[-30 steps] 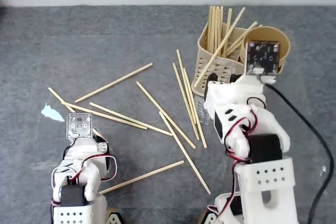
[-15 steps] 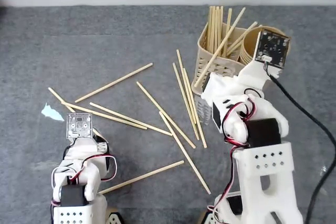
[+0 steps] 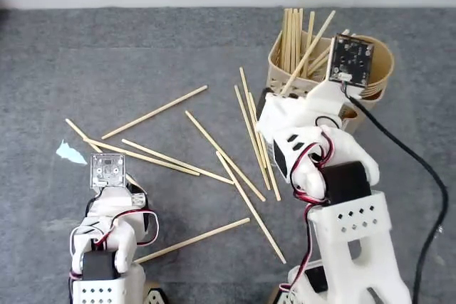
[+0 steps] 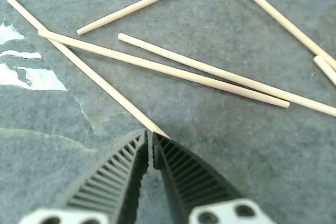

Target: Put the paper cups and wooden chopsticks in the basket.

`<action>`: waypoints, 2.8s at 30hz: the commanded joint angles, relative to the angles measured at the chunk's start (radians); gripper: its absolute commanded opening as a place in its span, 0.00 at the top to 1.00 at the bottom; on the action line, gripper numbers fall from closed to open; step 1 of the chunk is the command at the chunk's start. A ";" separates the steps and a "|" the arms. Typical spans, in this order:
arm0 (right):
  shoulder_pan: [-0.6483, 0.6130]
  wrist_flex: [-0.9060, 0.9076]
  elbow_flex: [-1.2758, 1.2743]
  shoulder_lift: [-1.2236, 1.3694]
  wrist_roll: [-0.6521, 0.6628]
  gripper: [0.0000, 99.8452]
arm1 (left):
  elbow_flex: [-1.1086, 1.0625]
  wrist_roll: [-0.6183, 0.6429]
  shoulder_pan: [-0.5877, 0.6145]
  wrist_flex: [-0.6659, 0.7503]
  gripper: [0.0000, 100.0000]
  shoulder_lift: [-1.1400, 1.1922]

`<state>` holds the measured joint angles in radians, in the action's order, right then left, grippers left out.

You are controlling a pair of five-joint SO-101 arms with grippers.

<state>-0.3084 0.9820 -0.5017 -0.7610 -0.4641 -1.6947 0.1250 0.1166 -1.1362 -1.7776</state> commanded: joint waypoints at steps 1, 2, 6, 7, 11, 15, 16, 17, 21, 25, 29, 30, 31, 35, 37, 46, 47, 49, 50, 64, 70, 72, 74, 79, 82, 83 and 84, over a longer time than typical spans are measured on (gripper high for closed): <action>-0.004 -0.028 0.041 0.062 0.000 0.83 | 0.008 -0.008 0.003 0.017 0.98 0.003; -0.004 -0.030 0.043 0.081 0.000 0.83 | 0.008 -0.008 0.003 0.017 0.98 0.003; -0.004 -0.054 0.044 0.136 0.000 0.83 | 0.008 -0.008 0.003 0.017 0.98 0.003; -0.002 -0.059 0.043 0.143 0.000 0.83 | 0.008 -0.008 0.003 0.017 0.98 0.003; 0.030 -0.065 0.046 0.151 0.000 0.90 | 0.008 -0.008 0.005 0.017 0.98 0.003; 0.073 -0.056 0.054 0.120 0.051 0.99 | 0.008 -0.008 0.005 0.017 0.98 0.003; 0.079 -0.051 0.054 0.105 0.055 0.99 | 0.008 -0.008 0.005 0.017 0.98 0.003; 0.082 -0.035 0.054 0.087 0.057 0.99 | 0.008 -0.008 0.005 0.017 0.98 0.003; 0.076 0.016 0.054 0.010 0.103 0.99 | 0.008 -0.008 0.005 0.017 0.98 0.003; 0.076 0.045 0.054 -0.067 0.172 0.99 | 0.008 -0.008 0.005 0.017 0.98 0.003; 0.076 0.036 0.040 -0.101 0.232 0.99 | 0.008 -0.008 0.005 0.017 0.98 0.003; 0.076 0.012 0.025 -0.105 0.250 0.99 | 0.008 -0.008 0.005 0.017 0.98 0.003; 0.076 -0.024 0.005 -0.107 0.267 0.99 | 0.008 -0.008 0.005 0.017 0.98 0.003; 0.084 -0.240 -0.106 -0.105 0.350 0.99 | 0.008 -0.008 0.005 0.017 0.98 0.003; 0.084 -0.401 -0.187 -0.102 0.400 0.99 | 0.008 -0.008 0.005 0.017 0.98 0.003; 0.085 -1.253 -0.643 -0.099 0.723 0.99 | 0.008 -0.008 0.005 0.017 0.98 0.003; 0.085 -1.311 -0.675 -0.099 0.740 0.99 | 0.008 -0.008 0.005 0.017 0.98 0.003; 0.097 -1.385 -0.710 -0.099 0.741 0.99 | 0.008 -0.008 0.005 0.017 0.98 0.003; 0.108 -1.400 -0.715 -0.099 0.740 0.99 | 0.008 -0.008 0.005 0.017 0.98 0.003; 0.211 -1.504 -0.637 0.111 0.634 0.99 | 0.008 -0.008 0.005 0.017 0.98 0.003; 0.199 -1.610 -0.588 0.297 0.640 0.99 | 0.008 -0.008 0.005 0.017 0.98 0.003; 0.202 -1.613 -0.585 0.337 0.635 0.99 | 0.008 -0.008 0.005 0.017 0.98 0.003; 0.203 -1.607 -0.591 0.349 0.635 0.99 | 0.008 -0.008 0.005 0.017 0.98 0.003; 0.197 -1.547 -0.620 0.317 0.635 0.95 | 0.008 -0.008 0.005 0.017 0.98 0.003; 0.196 -1.471 -0.628 0.269 0.621 0.91 | 0.008 -0.008 0.005 0.017 0.98 0.003; 0.196 -1.442 -0.628 0.248 0.600 0.91 | 0.008 -0.008 0.005 0.017 0.98 0.003; 0.200 -1.411 -0.628 0.223 0.577 0.92 | 0.008 -0.008 0.005 0.017 0.98 0.003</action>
<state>-0.1120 -0.5079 -1.1400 -0.4741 0.1603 -1.6947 0.1250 0.1166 -1.1362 -1.7776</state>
